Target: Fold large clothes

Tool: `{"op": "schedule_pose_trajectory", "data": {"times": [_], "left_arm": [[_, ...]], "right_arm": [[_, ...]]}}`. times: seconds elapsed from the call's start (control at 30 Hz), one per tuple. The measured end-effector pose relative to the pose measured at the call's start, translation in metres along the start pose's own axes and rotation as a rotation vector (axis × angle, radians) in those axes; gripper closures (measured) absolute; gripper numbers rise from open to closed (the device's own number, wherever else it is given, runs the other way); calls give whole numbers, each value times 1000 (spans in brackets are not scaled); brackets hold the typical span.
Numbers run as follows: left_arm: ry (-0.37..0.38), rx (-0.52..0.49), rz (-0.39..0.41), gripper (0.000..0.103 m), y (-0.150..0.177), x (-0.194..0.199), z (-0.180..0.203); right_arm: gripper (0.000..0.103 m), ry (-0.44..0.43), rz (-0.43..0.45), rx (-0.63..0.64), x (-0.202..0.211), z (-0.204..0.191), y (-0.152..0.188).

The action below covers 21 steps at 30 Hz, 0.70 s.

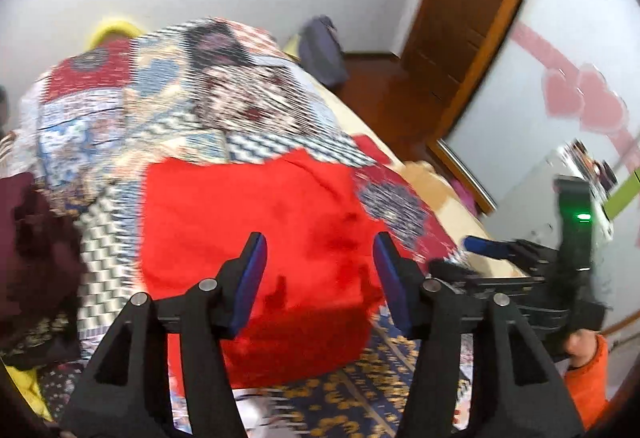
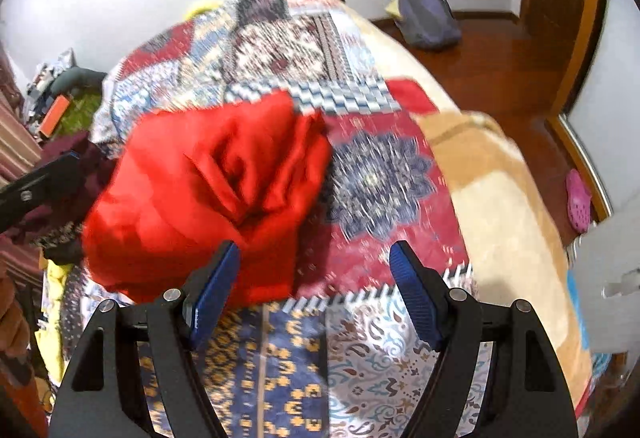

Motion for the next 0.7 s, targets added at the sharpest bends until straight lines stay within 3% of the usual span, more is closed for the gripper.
{"op": "schedule_pose_trajectory", "data": {"times": [0.1, 0.23, 0.33, 0.47, 0.7], "left_arm": [[-93, 30, -14, 43, 3, -10, -32], [-194, 18, -118, 43, 32, -47, -61], [-208, -17, -190, 43, 60, -70, -64], [-207, -25, -160, 37, 81, -67, -61], [-204, -50, -152, 35, 109, -59, -60]], "right_arm": [[29, -14, 29, 47, -2, -17, -15], [29, -52, 43, 85, -10, -39, -30], [29, -74, 44, 111, -21, -57, -40], [29, -104, 15, 117, -44, -68, -42], [29, -8, -164, 77, -95, -29, 9]]}}
Point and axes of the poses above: each gripper's, at about its wrist camera, not at the fingertips, and x roughly against the way its jaws point, z to its right, y to its underside, the point moved 4 cm from there along -x, roughly the way its jaws point, and after that the axes turned 14 degrees about -y, right-handed, at the moved point
